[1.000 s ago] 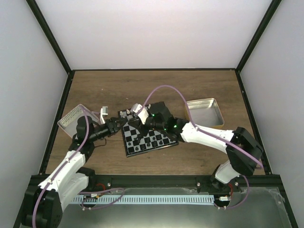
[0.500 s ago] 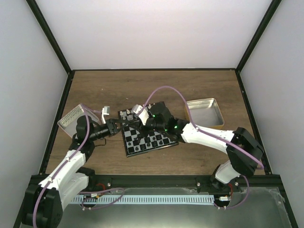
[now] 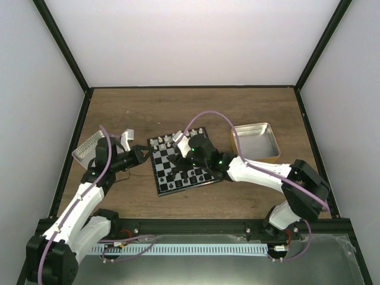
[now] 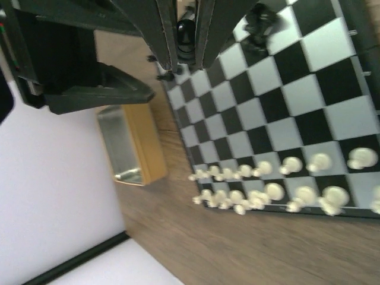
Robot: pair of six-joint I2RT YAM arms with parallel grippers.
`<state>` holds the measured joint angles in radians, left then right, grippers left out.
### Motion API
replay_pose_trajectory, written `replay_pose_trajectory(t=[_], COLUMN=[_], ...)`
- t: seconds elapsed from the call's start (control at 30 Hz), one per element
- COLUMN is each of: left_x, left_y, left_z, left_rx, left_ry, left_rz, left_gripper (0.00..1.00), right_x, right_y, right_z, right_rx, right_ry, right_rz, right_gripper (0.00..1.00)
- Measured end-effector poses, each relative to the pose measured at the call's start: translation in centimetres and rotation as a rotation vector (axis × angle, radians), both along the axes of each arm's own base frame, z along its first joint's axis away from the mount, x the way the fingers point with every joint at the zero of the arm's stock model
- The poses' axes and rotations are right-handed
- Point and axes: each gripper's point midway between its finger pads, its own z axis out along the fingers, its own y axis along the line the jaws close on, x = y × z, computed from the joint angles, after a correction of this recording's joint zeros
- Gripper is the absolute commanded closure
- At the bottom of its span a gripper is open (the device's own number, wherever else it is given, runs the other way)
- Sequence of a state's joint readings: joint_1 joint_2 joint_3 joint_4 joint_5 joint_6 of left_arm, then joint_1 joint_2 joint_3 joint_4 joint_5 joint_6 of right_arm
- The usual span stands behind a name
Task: Set up the chess pieces on the board
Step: Place the chess piece on the chessboard.
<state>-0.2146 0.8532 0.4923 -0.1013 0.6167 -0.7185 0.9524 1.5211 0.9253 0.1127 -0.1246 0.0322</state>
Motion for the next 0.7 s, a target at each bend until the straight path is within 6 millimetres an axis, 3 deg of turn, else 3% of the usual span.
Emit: replay_pose_trajectory(t=[0.27,0.5,0.7], left_x=[0.1,-0.8,-1.7], left_y=[2.0,0.2,-1.4], left_z=[-3.3,-5.1,-7.5], left_rx=[0.257,0.446,0.597], left_ry=[0.076,0.113,0.151], left_rz=[0.094,0.073,0.048], left_gripper=[0.96,0.96,0.96], right_x=[3.9,7.4,8.0], right_y=[-3.7,-7.7,-9.4], right_z=[-1.4,-2.2,-3.4], right_rx=[-0.038,-0.014,-0.016], right_ry=[0.020,0.088,0.135], right_rz=[-0.302,-0.517,-0.580], right_gripper=[0.46,0.46,0.46])
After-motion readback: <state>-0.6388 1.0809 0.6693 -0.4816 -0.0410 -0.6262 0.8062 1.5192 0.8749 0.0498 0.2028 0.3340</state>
